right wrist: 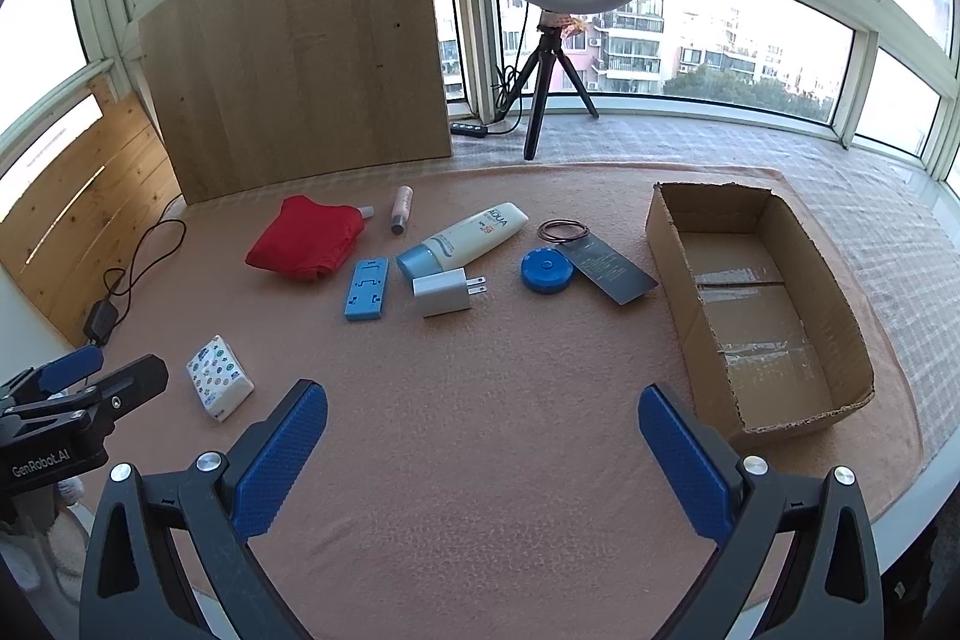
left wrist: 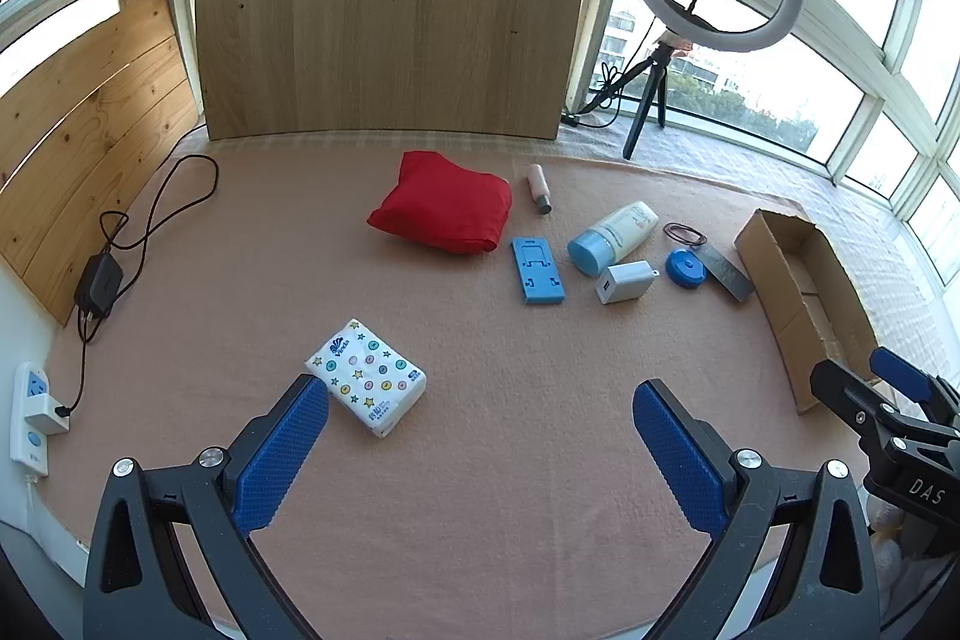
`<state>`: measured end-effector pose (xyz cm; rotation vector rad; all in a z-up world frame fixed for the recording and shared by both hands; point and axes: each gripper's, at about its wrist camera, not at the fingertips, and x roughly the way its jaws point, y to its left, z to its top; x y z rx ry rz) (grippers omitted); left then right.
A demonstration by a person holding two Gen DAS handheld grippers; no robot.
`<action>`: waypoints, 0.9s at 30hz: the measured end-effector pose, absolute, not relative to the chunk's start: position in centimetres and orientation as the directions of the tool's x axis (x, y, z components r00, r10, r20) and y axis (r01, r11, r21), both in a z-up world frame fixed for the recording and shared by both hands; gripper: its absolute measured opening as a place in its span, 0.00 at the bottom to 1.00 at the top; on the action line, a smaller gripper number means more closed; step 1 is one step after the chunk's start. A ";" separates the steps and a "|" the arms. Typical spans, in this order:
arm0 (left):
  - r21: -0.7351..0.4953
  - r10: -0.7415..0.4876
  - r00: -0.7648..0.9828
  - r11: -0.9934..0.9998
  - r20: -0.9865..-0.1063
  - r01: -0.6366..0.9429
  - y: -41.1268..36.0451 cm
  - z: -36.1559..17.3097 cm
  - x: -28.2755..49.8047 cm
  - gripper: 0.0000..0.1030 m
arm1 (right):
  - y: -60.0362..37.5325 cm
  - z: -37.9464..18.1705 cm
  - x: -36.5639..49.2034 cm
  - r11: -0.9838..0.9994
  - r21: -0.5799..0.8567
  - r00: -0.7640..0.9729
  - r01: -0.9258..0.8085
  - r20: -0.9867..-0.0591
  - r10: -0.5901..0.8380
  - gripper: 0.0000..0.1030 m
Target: Organize objects
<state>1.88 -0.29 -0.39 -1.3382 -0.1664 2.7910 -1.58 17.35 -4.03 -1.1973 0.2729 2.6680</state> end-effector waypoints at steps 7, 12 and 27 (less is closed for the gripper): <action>-0.115 0.083 -0.626 -0.993 -0.776 0.010 -0.3 -0.4 1.8 0.99 | 17.3 -4.2 -1.7 -0.962 0.090 -0.646 -0.258 -0.756 0.103 0.99; -0.116 0.085 -0.626 -0.993 -0.775 0.008 -0.3 -0.3 1.8 0.99 | 17.3 -4.3 -1.8 -0.962 0.093 -0.645 -0.257 -0.758 0.099 0.99; -0.114 0.091 -0.622 -0.993 -0.777 -0.003 0.0 -0.4 1.5 0.99 | 17.6 -4.5 -1.8 -0.959 0.102 -0.637 -0.264 -0.765 0.094 0.99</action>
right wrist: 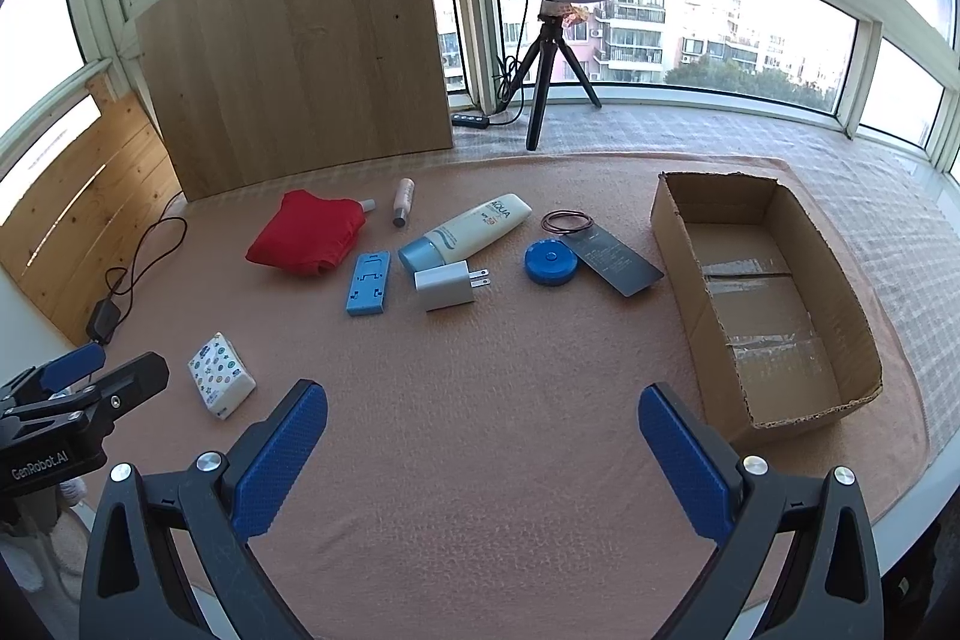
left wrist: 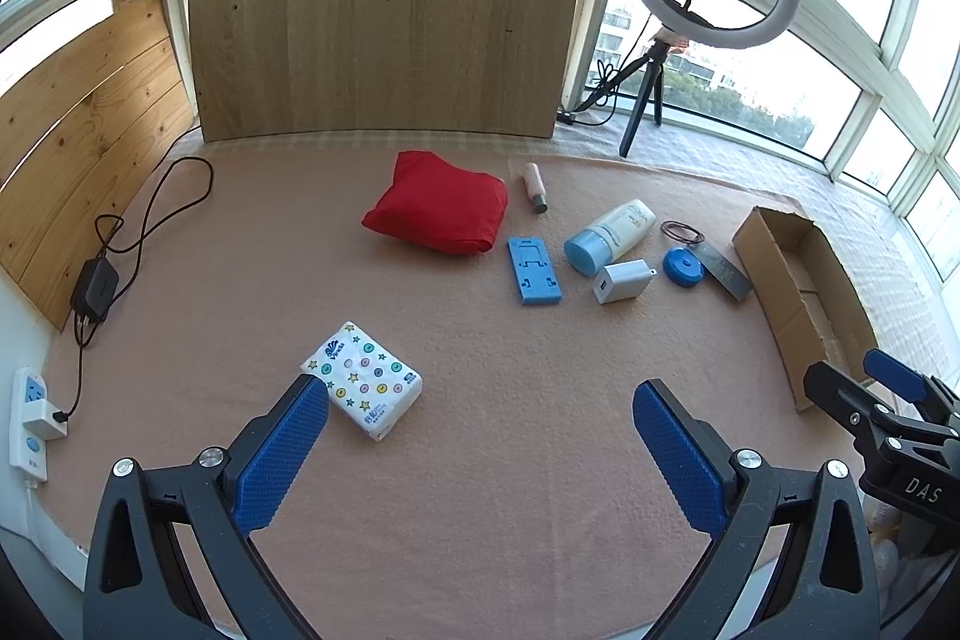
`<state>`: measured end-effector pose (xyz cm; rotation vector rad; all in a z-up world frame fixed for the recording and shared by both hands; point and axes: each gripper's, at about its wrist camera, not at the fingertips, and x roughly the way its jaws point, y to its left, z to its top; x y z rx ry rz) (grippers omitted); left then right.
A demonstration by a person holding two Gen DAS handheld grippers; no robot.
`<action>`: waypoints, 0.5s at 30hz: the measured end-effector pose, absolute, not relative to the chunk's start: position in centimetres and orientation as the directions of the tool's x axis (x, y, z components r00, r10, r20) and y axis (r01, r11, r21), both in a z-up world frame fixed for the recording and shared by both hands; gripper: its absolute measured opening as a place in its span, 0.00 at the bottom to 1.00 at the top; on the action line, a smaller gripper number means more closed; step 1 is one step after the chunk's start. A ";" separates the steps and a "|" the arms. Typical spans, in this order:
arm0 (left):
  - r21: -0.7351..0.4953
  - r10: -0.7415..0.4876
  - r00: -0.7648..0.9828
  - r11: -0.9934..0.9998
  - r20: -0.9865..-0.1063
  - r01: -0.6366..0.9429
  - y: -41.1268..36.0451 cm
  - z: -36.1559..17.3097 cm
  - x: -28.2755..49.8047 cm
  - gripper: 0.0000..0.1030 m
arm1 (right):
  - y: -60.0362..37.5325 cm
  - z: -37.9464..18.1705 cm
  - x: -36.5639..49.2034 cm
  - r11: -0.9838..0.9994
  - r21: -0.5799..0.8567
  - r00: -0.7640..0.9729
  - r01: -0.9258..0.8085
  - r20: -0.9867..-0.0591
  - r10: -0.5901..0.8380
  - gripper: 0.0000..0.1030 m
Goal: Organize objects
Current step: 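Move the right tool toward the white USB charger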
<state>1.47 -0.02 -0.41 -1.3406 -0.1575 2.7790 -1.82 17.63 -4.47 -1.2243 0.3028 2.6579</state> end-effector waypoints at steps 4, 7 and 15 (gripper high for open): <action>-0.115 0.092 -0.621 -0.993 -0.778 -0.002 0.1 -0.5 1.5 0.99 | 17.7 -4.5 -1.9 -0.959 0.104 -0.636 -0.262 -0.766 0.091 0.99; -0.115 0.092 -0.621 -0.993 -0.778 -0.002 0.1 -0.5 1.5 0.99 | 17.6 -4.5 -2.0 -0.960 0.106 -0.635 -0.260 -0.768 0.087 0.99; -0.117 0.093 -0.616 -0.993 -0.782 -0.001 0.0 -0.7 1.3 0.99 | 17.5 -4.6 -2.2 -0.959 0.112 -0.632 -0.259 -0.771 0.081 0.99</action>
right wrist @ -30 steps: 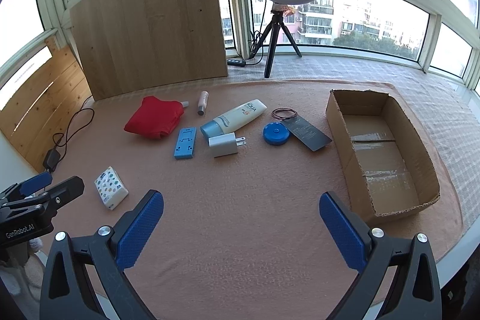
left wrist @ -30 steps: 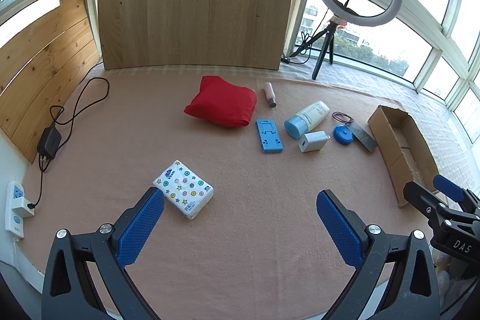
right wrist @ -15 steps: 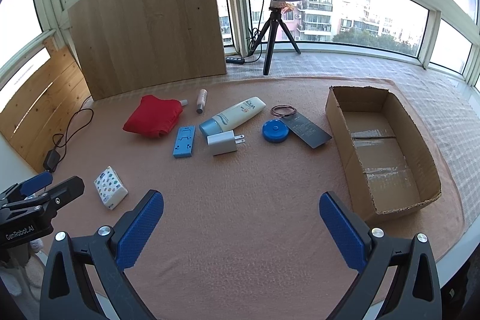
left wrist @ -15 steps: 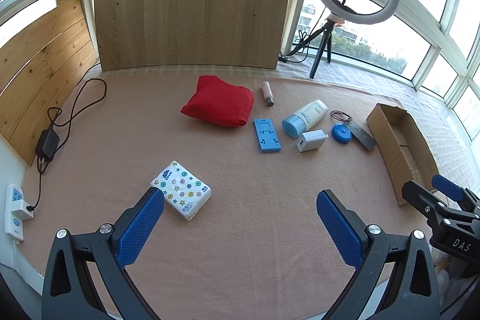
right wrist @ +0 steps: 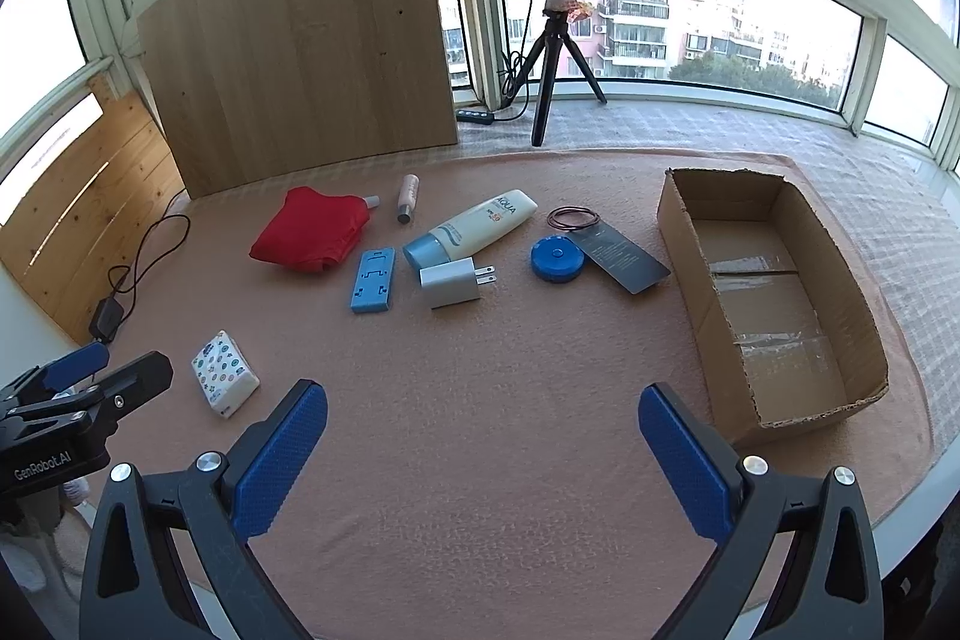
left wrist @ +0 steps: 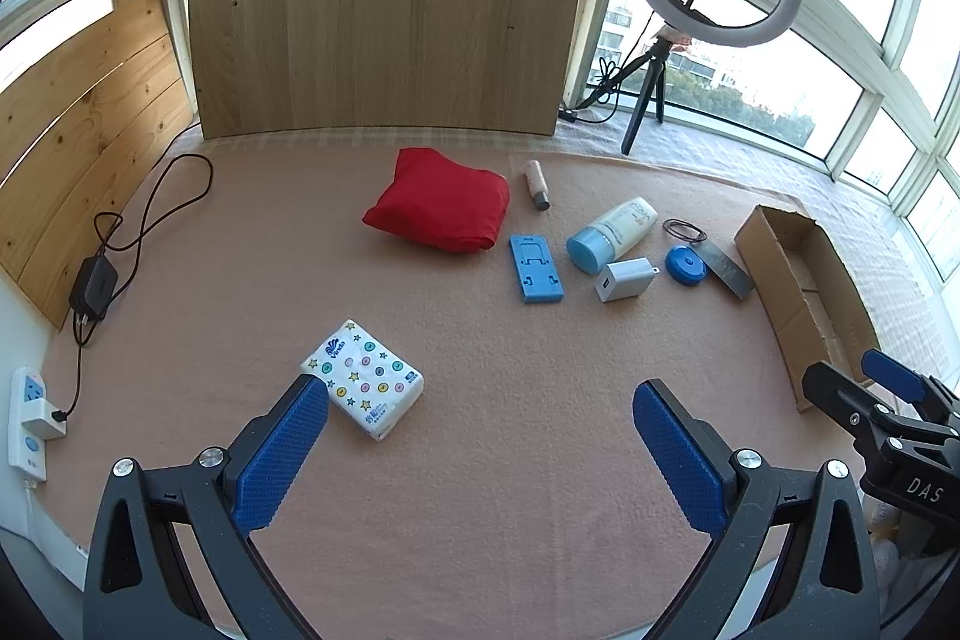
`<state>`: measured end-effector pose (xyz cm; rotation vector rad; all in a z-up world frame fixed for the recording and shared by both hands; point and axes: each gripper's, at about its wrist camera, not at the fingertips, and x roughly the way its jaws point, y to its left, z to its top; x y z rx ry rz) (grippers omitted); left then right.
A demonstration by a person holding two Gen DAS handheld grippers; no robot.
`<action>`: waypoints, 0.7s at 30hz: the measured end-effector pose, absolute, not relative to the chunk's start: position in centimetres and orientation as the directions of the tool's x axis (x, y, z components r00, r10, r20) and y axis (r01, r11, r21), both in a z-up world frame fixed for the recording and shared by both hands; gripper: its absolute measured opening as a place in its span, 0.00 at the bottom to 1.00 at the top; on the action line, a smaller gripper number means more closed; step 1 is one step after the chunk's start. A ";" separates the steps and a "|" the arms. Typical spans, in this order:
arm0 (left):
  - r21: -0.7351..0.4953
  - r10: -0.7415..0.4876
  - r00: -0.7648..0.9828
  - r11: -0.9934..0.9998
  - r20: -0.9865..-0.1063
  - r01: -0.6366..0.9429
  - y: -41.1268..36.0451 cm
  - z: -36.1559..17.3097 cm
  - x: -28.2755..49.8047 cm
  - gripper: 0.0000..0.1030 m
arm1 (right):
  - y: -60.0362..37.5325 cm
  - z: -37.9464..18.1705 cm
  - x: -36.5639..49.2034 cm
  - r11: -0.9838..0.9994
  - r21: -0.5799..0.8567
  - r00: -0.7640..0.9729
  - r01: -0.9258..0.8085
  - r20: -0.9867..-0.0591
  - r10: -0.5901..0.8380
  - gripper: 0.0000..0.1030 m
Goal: Organize objects
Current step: 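Move the right tool toward the white USB charger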
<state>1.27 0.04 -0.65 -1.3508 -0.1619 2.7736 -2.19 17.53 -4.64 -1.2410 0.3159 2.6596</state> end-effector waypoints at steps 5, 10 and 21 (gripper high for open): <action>-0.118 0.094 -0.613 -0.993 -0.784 -0.001 0.0 -0.9 1.2 0.99 | 17.7 -4.9 -2.3 -0.958 0.119 -0.627 -0.263 -0.775 0.076 0.99; -0.117 0.096 -0.609 -0.993 -0.787 -0.004 0.1 -1.3 0.9 0.99 | 17.9 -5.2 -2.4 -0.955 0.128 -0.621 -0.266 -0.781 0.069 0.99; -0.096 0.105 -0.603 -0.994 -0.791 -0.048 2.3 -2.2 -2.0 0.99 | 19.0 -6.1 -2.6 -0.949 0.140 -0.605 -0.284 -0.794 0.064 0.99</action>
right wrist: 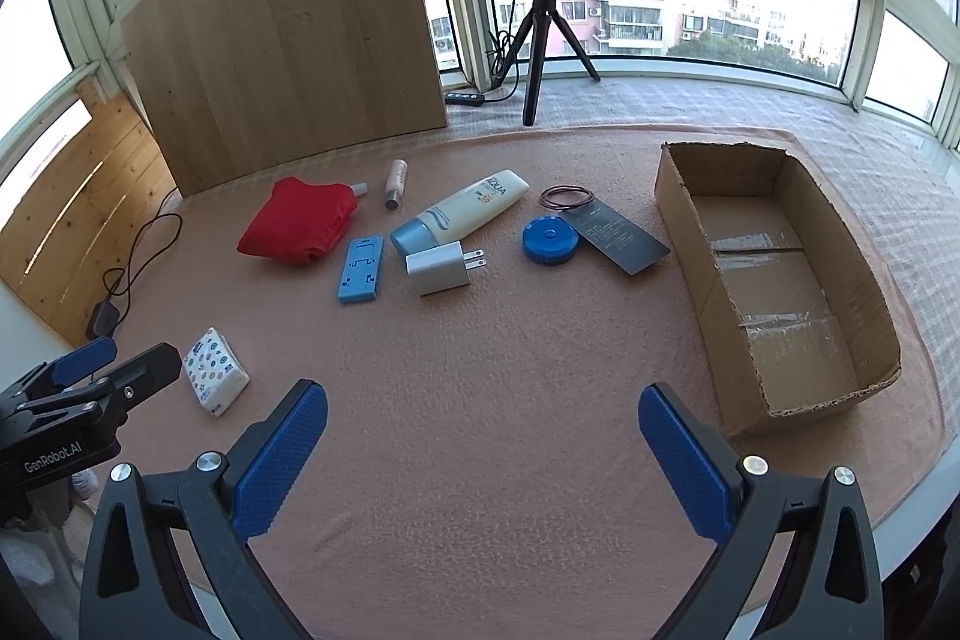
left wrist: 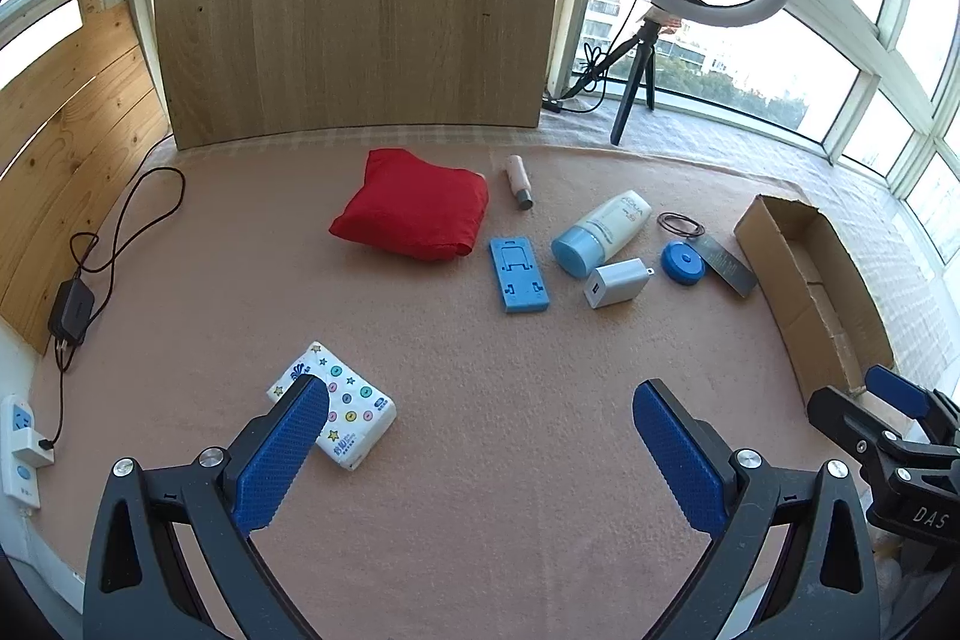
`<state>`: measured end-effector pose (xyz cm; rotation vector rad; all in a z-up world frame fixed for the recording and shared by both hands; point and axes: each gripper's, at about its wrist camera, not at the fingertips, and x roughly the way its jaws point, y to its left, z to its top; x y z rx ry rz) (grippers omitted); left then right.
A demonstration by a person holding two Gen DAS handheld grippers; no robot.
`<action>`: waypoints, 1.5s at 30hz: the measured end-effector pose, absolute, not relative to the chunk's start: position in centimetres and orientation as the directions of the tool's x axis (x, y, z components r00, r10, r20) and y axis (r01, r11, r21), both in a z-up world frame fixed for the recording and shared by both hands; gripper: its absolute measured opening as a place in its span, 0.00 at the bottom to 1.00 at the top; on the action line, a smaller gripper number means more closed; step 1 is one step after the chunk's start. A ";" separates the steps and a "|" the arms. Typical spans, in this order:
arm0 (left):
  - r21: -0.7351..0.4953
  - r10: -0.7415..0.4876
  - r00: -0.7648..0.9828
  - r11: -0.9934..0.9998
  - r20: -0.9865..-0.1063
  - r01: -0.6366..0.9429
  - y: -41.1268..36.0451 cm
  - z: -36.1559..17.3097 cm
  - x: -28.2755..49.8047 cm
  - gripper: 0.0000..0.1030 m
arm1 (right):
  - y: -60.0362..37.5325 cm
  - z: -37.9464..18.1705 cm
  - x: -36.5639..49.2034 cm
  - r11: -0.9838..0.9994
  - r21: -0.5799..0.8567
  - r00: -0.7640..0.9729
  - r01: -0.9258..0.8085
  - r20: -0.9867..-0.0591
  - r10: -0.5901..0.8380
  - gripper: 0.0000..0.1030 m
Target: Organize objects
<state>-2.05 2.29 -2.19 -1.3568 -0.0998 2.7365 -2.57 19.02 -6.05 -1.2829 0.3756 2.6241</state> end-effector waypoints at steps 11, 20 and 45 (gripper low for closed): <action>-0.066 0.131 -0.566 -0.989 -0.814 -0.133 7.8 -4.7 -8.5 0.94 | 21.6 -6.9 -1.8 -0.932 0.145 -0.586 -0.333 -0.806 0.085 0.99; -0.117 0.174 -0.493 -0.983 -0.852 -0.144 10.3 -7.8 -14.0 0.61 | 24.3 -7.5 -0.9 -0.906 0.149 -0.568 -0.396 -0.815 0.114 0.99; -0.211 0.277 -0.377 -0.955 -0.884 -0.209 13.2 -12.5 -18.8 0.39 | 26.7 -9.4 0.2 -0.881 0.153 -0.522 -0.447 -0.845 0.119 0.99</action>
